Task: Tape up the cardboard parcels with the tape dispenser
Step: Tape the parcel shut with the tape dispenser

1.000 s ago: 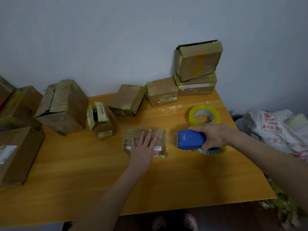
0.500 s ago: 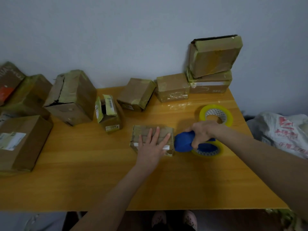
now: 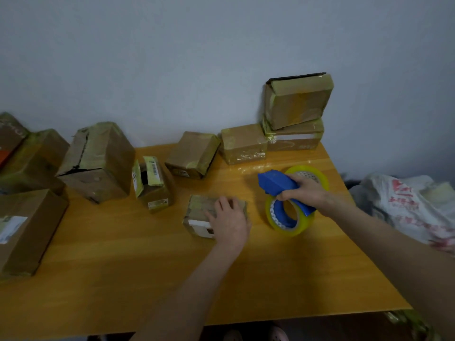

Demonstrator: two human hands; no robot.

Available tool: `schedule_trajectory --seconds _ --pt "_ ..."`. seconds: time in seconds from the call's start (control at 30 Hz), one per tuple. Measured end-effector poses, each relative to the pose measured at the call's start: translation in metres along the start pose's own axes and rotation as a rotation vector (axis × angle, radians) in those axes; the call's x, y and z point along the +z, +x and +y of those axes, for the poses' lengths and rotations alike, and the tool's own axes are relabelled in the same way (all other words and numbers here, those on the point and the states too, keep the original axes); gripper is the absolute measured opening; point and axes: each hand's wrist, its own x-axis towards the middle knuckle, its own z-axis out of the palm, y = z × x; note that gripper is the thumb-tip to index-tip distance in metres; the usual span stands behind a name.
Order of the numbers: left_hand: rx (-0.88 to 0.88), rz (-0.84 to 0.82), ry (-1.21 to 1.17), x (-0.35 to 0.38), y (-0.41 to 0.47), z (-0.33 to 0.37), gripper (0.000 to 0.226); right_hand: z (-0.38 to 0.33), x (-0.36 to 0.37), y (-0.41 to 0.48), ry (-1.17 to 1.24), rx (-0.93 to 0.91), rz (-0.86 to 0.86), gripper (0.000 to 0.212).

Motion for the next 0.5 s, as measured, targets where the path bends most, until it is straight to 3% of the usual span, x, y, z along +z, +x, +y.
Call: schedule_trajectory --seconds 0.17,0.37,0.5 --pt "0.168 -0.096 -0.089 0.004 -0.003 -0.03 0.067 0.009 0.014 -0.004 0.157 0.018 0.014 0.071" --pt "0.471 -0.261 0.052 0.0 -0.002 -0.073 0.082 0.004 0.026 -0.005 0.225 0.03 0.027 0.068" --pt "0.56 -0.192 0.074 -0.004 -0.002 -0.094 0.106 -0.001 0.036 -0.006 0.211 0.014 0.012 0.072"
